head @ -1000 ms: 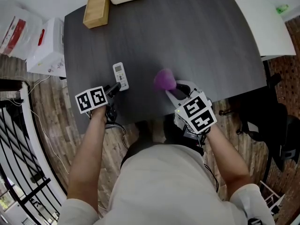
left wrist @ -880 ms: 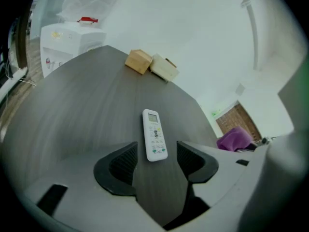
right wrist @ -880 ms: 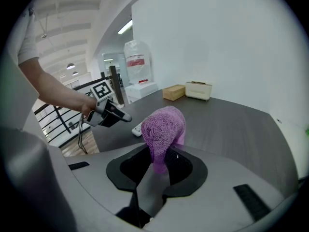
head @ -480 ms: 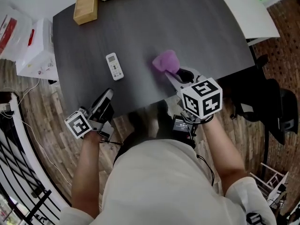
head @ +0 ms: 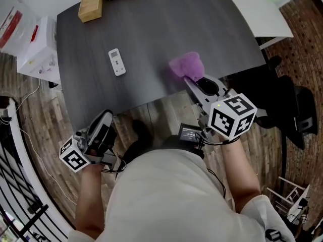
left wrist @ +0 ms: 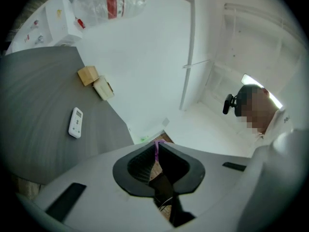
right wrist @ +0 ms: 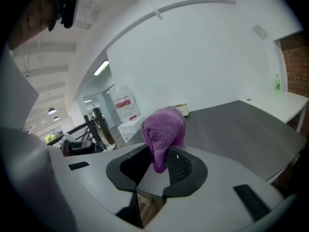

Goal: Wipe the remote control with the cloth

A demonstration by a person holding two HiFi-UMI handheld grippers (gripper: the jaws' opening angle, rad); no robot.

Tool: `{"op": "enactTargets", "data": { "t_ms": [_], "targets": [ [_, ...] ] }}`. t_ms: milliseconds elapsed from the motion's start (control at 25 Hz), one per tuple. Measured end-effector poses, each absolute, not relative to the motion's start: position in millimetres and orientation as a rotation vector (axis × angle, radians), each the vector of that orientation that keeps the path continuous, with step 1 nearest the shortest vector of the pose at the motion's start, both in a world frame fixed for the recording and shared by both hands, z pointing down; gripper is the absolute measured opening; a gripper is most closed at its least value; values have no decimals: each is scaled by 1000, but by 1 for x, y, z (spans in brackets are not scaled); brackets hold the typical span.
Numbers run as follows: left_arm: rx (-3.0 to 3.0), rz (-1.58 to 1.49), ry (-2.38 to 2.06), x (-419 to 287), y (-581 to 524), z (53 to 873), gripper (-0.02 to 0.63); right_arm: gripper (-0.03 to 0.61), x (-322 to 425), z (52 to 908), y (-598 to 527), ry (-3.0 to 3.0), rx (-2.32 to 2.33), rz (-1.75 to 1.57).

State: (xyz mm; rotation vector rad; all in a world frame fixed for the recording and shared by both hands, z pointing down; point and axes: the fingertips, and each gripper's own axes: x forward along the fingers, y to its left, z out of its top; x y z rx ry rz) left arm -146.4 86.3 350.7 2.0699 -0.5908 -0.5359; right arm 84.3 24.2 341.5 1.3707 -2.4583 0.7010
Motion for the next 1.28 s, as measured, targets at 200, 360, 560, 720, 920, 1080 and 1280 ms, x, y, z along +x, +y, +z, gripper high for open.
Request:
{"op": "enactTargets", "data": {
  "t_ms": [200, 360, 560, 720, 920, 1080, 1280],
  "targets": [
    [2200, -690, -704, -122, 126, 303, 11, 97, 104, 308, 67, -2631, 1295, 750],
    [2261, -881, -752, -95, 170, 261, 11, 97, 131, 283, 116, -2736, 1225, 691],
    [2297, -853, -756, -65, 220, 249, 10, 97, 154, 283, 152, -2778, 1209, 785],
    [2302, -831, -812, -62, 259, 246, 11, 97, 158, 277, 180, -2796, 1194, 819],
    [2271, -804, -825, -78, 304, 259, 11, 97, 146, 263, 227, -2817, 1199, 802],
    [2240, -771, -781, -90, 312, 262, 11, 97, 132, 255, 241, -2822, 1255, 835],
    [2303, -732, -674, -99, 331, 249, 11, 97, 108, 252, 262, -2813, 1317, 882]
  ]
}}
